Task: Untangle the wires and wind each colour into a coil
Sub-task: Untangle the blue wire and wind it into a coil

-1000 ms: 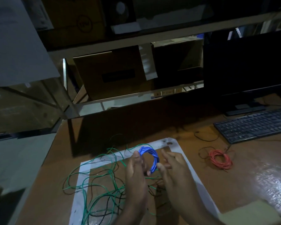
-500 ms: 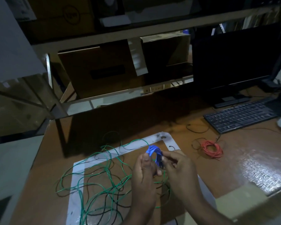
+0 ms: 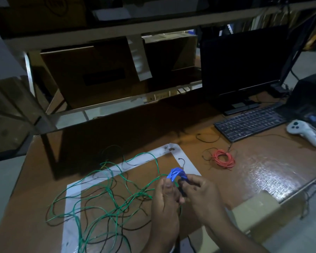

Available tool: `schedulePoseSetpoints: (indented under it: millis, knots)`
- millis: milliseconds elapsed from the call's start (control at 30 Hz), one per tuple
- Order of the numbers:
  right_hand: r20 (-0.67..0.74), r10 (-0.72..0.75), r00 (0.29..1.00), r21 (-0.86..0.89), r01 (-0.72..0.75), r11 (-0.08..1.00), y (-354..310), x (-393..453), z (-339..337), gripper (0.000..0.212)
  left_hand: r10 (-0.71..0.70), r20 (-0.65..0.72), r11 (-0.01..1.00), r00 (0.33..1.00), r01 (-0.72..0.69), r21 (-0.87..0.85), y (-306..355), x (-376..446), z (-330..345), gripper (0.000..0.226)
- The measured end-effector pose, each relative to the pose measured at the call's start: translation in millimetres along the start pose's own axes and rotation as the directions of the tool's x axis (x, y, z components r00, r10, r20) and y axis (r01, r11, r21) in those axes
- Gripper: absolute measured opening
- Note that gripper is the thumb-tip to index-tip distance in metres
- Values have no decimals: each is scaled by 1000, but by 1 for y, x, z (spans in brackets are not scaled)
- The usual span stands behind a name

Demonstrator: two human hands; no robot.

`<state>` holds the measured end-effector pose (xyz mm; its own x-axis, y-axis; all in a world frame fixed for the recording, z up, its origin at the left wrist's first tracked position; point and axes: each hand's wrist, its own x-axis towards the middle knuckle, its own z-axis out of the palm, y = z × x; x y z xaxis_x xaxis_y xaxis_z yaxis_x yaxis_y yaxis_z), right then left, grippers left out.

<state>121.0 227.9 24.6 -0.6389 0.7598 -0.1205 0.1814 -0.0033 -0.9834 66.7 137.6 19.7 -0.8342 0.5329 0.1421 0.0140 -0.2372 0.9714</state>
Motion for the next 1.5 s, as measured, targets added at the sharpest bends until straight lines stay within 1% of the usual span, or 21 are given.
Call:
schedulePoseSetpoints:
  millis: [67,167,267,367,400,467,500,567,633,767,900,1000,1067,1167,1233,1267,1333,1400,1433,1467,1500]
  knots:
    - [-14,-23,1000,-62,22,998,3,5,-9,13,-40,41,999,998,40,3,-6,1,-1,55]
    - [29,-67,997,-178,71,981,6,7,-20,14,-191,99,975,977,201,-100,-10,2,-6,52]
    - [65,-154,986,-353,167,920,5,10,-29,31,-280,201,943,939,308,-125,-10,6,-10,41]
    - [171,-160,972,-507,226,832,4,20,-36,20,-369,286,917,884,397,-44,1,17,-9,33]
    - [198,-165,966,-548,248,798,2,24,-38,22,-411,301,902,860,432,-2,6,23,-7,33]
    - [252,-211,945,-608,324,725,-5,33,-45,24,-469,286,882,836,458,109,11,36,-4,42]
    - [285,-235,929,-624,366,690,-9,38,-51,22,-471,261,881,843,431,196,11,41,-3,46]
    - [341,-263,902,-591,423,686,-13,50,-62,19,-454,247,871,856,369,323,12,47,4,39]
    - [384,-270,883,-543,452,707,-16,62,-72,22,-444,232,880,865,371,298,12,48,17,29]
    - [446,-323,835,-467,525,712,-12,83,-82,24,-431,108,890,896,402,215,5,51,41,28]
    - [453,-346,822,-421,539,730,-4,97,-87,26,-388,-24,919,921,389,65,-5,53,56,22]
    - [460,-328,825,-435,532,727,3,101,-87,28,-376,-77,926,923,372,-64,-8,55,68,19]
    - [468,-306,829,-440,519,733,9,103,-88,27,-420,-122,904,899,403,-144,-15,55,70,16]
    - [477,-316,820,-363,511,779,13,108,-86,22,-473,-175,873,864,432,-227,-22,55,71,27]
    - [527,-305,793,-300,509,807,17,116,-81,19,-456,-210,888,865,427,-172,-23,55,69,27]
    - [575,-268,773,-274,490,827,19,121,-80,16,-442,-219,897,870,428,-110,-23,55,68,25]
    - [679,-133,722,-232,384,894,22,133,-78,13,-421,-228,897,878,440,41,-22,55,66,20]
    - [739,7,673,-220,232,947,25,145,-79,29,-421,-244,880,874,459,125,-23,55,62,18]
    - [734,46,677,-223,176,959,27,150,-79,35,-429,-264,871,864,473,135,-23,55,59,17]
    - [710,47,702,-231,170,958,30,154,-77,35,-435,-284,863,855,485,139,-24,56,56,16]
    - [665,-4,746,-270,246,931,31,159,-74,31,-442,-297,856,846,497,142,-22,56,54,16]
